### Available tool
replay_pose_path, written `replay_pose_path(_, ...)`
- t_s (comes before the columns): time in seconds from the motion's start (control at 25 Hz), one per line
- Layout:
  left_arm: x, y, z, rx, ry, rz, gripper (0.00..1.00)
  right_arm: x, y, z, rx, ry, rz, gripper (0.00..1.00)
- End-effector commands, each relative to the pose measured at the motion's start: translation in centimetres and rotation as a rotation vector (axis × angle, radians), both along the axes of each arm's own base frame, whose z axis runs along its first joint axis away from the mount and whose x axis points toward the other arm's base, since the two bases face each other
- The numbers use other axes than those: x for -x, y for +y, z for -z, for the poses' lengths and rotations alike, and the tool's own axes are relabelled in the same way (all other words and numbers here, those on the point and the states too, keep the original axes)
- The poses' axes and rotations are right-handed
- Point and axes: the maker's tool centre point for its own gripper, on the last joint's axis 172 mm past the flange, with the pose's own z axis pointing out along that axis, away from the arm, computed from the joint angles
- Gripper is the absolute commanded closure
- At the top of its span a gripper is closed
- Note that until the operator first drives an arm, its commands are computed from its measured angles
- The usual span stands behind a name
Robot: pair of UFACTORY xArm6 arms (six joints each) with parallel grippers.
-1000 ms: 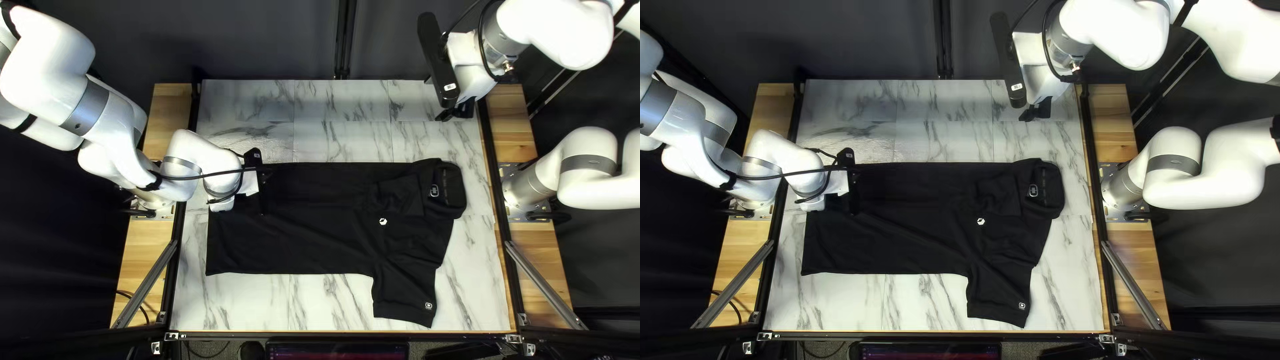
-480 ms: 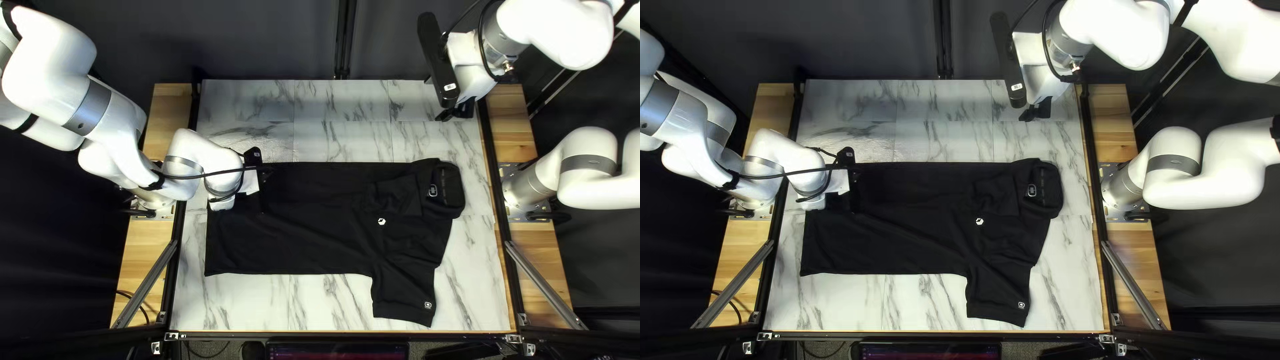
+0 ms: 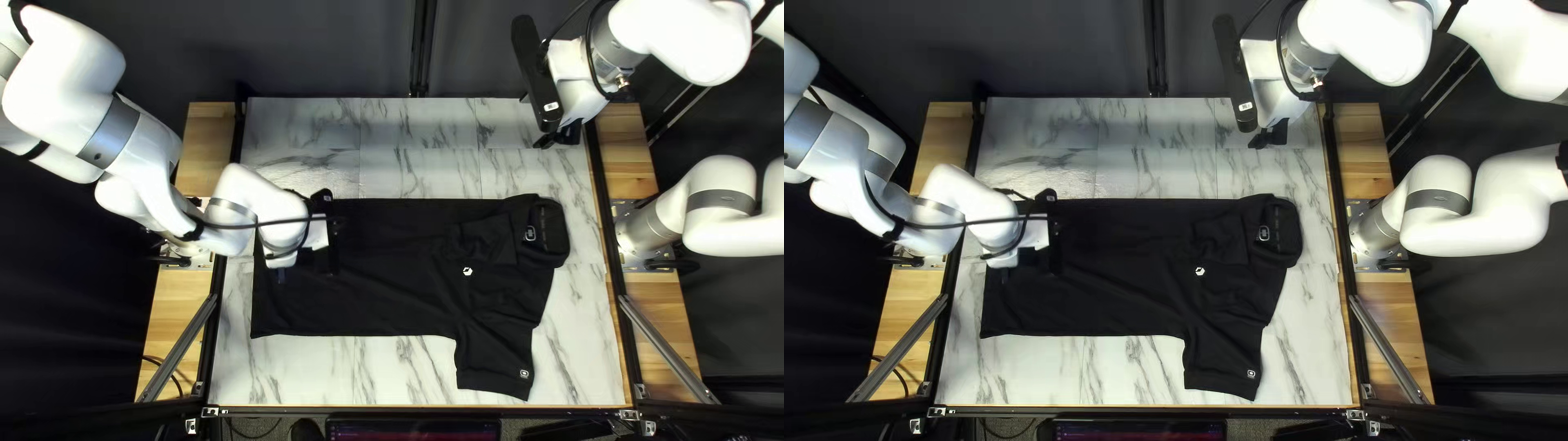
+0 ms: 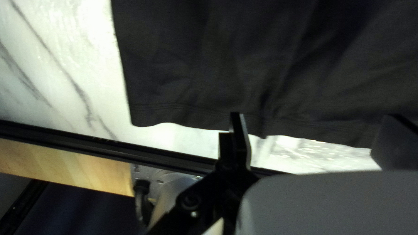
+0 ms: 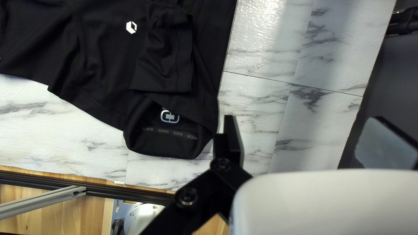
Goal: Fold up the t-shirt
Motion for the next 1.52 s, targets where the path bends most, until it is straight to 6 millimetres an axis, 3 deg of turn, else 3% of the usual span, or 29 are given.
replay_pose_path(0.04,-1.3,-2.3,-0.5,0.024,-0.026,0.046,0.00,0.0,0.0,0.0,0.000,0.000,0.000,0.00)
replay_pose_path(0.4,-1.4,-2.4,-0.5,0.039,-0.026,0.037,0.00,0.0,0.0,0.0,0.000,0.000,0.000,0.00)
replay_pose_path(0.88,-1.2,-11.6,0.8,0.031,-0.028,0.087,0.00,0.0,0.0,0.0,0.000,0.000,0.000,0.00)
replay_pose_path(1.08,0.8,-13.7,2.7,0.001,0.005,0.098,0.00,0.0,0.0,0.0,0.000,0.000,0.000,0.00)
replay_pose_path(1.32,4.2,-14.0,4.1,-0.030,0.055,0.067,0.00,0.0,0.0,0.0,0.000,0.000,0.000,0.00)
replay_pose_path(1.4,4.8,-14.1,4.2,-0.037,0.062,0.059,0.05,0.0,0.0,0.0,0.000,0.000,0.000,0.00)
replay_pose_path(1.48,5.2,-14.1,4.4,-0.044,0.067,0.054,0.18,0.0,0.0,0.0,0.000,0.000,0.000,0.00)
replay_pose_path(1.52,5.4,-14.0,4.5,-0.045,0.069,0.052,0.20,0.0,0.0,0.0,0.000,0.000,0.000,0.00)
